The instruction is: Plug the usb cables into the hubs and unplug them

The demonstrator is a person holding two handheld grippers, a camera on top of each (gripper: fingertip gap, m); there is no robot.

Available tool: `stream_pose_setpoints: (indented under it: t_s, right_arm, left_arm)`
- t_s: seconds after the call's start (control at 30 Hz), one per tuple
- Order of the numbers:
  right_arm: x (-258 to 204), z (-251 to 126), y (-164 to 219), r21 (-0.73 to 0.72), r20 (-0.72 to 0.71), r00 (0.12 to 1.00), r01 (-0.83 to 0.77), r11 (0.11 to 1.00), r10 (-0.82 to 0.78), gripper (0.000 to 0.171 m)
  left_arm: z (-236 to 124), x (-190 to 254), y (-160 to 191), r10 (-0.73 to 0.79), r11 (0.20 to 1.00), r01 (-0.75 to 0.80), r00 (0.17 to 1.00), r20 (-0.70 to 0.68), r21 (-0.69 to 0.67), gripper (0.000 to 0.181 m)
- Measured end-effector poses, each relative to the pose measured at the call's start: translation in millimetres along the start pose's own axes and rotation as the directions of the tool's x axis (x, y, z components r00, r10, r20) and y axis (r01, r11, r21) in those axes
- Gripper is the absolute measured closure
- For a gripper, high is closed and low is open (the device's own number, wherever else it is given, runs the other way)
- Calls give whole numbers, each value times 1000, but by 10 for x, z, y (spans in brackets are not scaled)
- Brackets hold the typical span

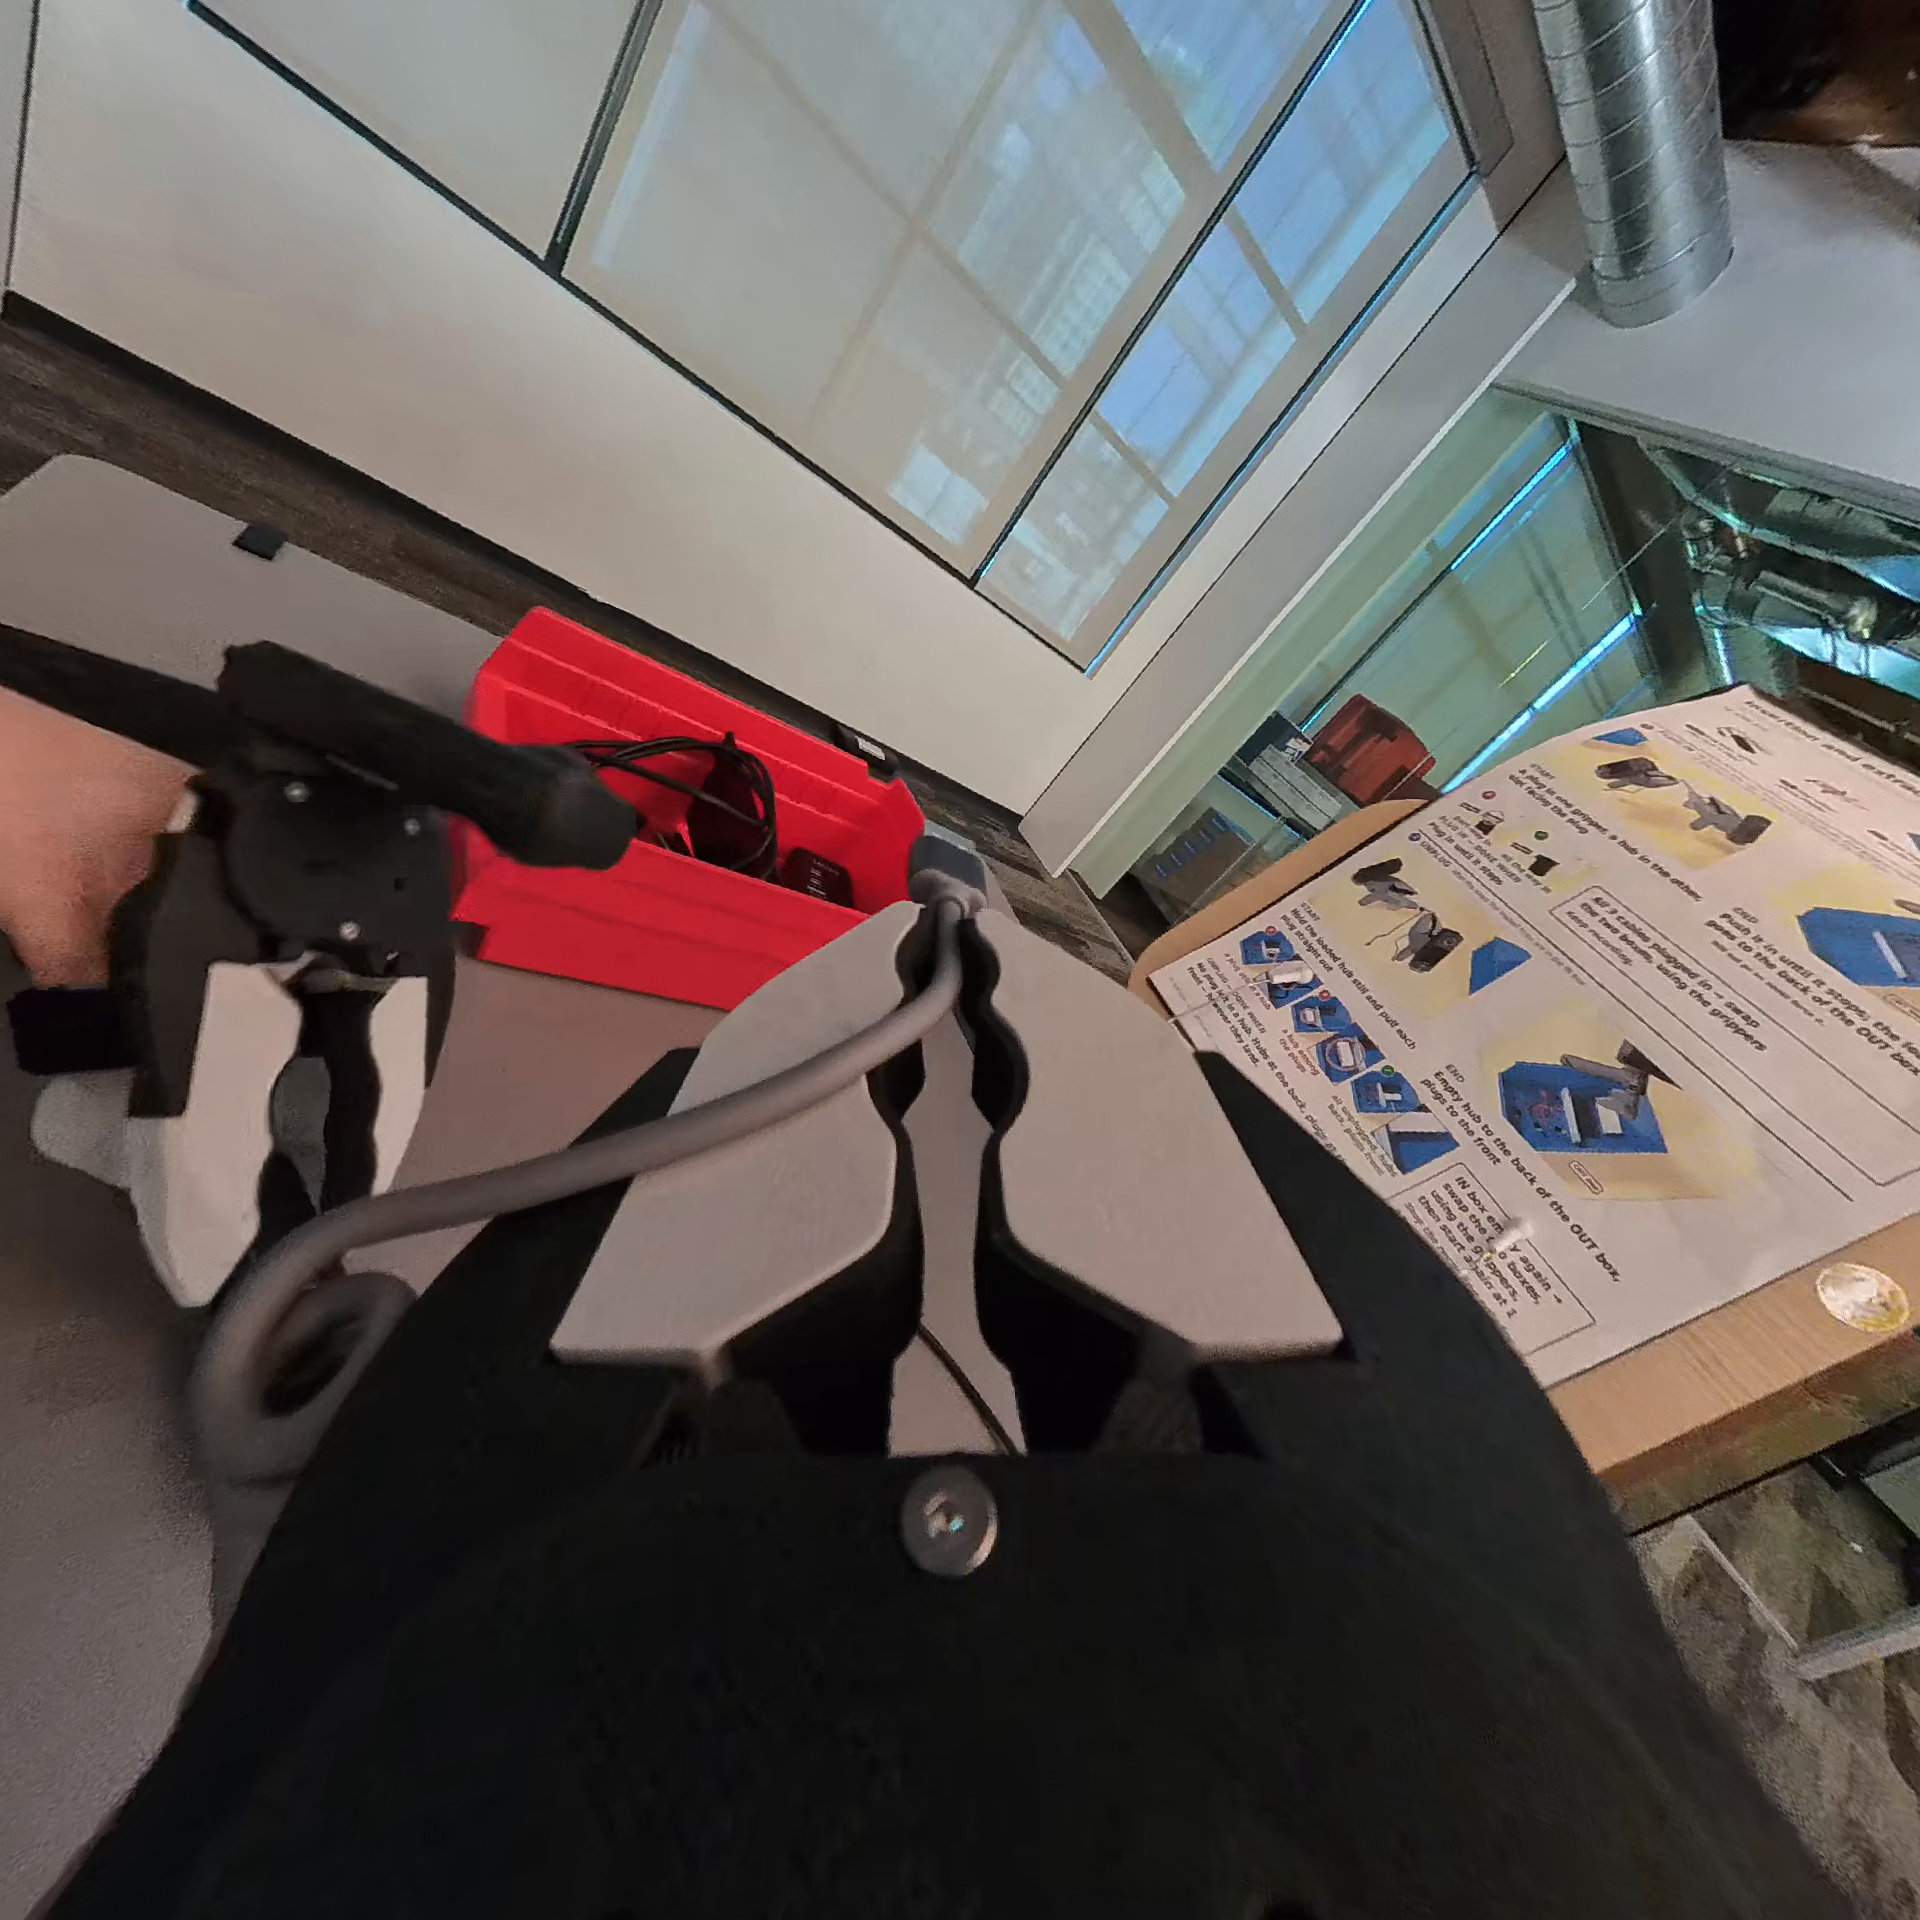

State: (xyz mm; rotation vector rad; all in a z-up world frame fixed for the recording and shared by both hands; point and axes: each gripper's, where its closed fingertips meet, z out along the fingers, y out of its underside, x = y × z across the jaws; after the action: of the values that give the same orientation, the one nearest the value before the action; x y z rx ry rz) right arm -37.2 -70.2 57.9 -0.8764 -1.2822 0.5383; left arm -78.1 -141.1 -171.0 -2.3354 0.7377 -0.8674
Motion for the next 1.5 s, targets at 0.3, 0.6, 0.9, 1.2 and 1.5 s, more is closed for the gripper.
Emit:
stream_pose_setpoints:
  t_s: [0.3, 0.6, 0.9, 1.2, 1.5]
  right_arm:
    - [252, -99, 87, -15, -73, 994, -82, 997, 81, 167]
    - [232, -332, -214, 278, 290, 856, -503, 818, 428, 167]
    - [307, -809, -547, 355, 735, 531, -831, 428, 422, 167]
    - [337, -387, -87, 260, 389, 749, -647, 716, 536, 167]
    - [254, 48, 303, -82, -85, 950, -308, 948, 301, 167]
  left_arm:
    - [-326, 14, -736, -112, 960, 134, 989, -101, 246, 148]
    - [-668, 4, -1495, -38, 926, 91, 988, -149, 365, 147]
    - [-920, 17, -1946, 61, 907, 3, 988, -138, 420, 148]
    - [-1009, -114, -2003, 62, 870, -1, 992, -107, 493, 148]
    - [-1117, -212, -2042, 49, 836, -71, 997, 54, 544, 148]
